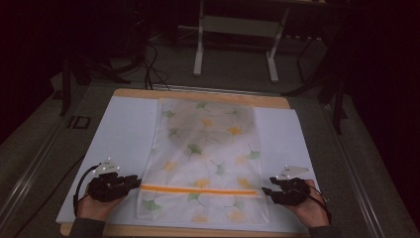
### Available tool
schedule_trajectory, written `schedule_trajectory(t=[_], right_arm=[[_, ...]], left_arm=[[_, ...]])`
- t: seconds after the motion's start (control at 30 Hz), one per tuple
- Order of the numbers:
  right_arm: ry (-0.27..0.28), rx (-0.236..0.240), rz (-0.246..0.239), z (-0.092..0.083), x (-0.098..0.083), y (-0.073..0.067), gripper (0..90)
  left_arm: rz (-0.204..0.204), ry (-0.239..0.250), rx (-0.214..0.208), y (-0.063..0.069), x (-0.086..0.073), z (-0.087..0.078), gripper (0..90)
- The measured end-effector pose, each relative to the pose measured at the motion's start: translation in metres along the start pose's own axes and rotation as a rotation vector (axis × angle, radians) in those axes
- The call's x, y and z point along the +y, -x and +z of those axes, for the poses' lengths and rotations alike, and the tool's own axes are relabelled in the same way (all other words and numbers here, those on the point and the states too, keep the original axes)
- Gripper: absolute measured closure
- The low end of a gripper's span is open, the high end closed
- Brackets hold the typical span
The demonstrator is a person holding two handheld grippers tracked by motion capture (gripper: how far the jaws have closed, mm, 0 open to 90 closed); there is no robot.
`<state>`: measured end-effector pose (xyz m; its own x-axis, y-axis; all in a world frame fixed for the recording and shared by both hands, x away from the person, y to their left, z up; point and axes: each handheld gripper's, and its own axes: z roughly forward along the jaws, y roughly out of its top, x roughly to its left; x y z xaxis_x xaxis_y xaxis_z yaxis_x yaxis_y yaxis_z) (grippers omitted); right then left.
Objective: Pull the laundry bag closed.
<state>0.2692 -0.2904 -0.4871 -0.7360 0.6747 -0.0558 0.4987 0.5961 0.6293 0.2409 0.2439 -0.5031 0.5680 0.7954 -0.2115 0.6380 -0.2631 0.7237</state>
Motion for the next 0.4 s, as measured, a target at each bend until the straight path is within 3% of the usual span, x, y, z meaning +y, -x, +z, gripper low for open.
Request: schedule_trajectory(t=[0.03, 0.17, 0.23, 0.4], right_arm=[[0.019, -0.01, 0.022, 0.0, -0.001, 0.002, 48.6], [0.049, -0.064, 0.094, 0.002, -0.006, 0.008, 43.8], [0.062, -0.078, 0.118, 0.003, -0.01, 0.01, 42.5], [0.045, -0.116, 0.139, 0.008, -0.018, 0.014, 39.5]], left_arm=[[0.009, 0.007, 0.035, 0.0, 0.0, 0.001, 71.7], [0.018, 0.031, 0.104, 0.0, -0.002, 0.002, 68.4], [0.005, 0.053, 0.144, -0.001, -0.003, 0.003, 67.4], [-0.011, 0.074, 0.243, -0.006, -0.009, 0.008, 61.4]])
